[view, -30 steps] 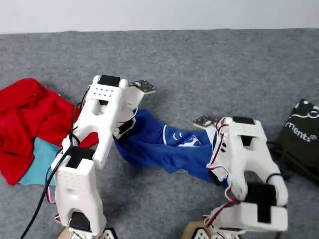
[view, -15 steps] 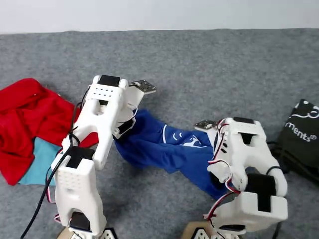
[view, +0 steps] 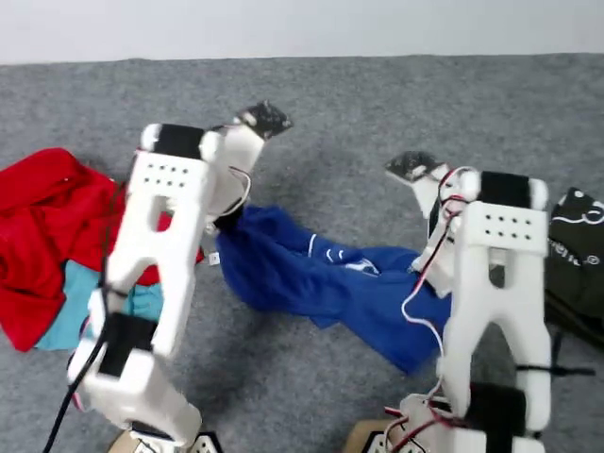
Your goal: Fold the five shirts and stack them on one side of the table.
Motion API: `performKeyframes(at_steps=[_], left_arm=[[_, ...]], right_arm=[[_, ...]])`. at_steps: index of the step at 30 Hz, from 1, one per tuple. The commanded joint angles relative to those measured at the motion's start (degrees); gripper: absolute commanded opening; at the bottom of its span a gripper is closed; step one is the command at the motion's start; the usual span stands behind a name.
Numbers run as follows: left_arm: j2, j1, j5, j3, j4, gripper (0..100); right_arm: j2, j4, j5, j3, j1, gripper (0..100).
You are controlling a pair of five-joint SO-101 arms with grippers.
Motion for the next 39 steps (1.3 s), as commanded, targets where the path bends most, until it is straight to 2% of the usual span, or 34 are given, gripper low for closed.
performKeyframes(at_steps=[1, 7, 14, 18, 22, 39], left_arm=[[-9.8, -0.3, -0.2, -2.3, 1.6, 0], [-10.2, -0.4, -0.2, -0.7, 1.6, 0], [-0.4, -0.9, -0.3, 1.4, 0.1, 0], [5.9, -1.1, 1.6, 1.1, -2.3, 0], [9.7, -1.1, 2.5, 1.0, -4.4, 0], [11.2, -1.0, 2.5, 1.0, -5.1, 0]], right_arm=[[-5.9, 2.4, 0.2, -3.4, 0.1, 0.9], [-6.1, 2.2, 0.2, 3.0, -0.9, 1.0], [-5.8, 0.0, 0.2, 16.4, -10.1, 1.3], [-4.9, -4.6, 0.2, 23.0, -13.2, 11.1], [-1.6, -9.1, 0.5, 25.3, -13.3, 18.8], [23.5, -22.3, 0.4, 24.4, -12.9, 25.7]])
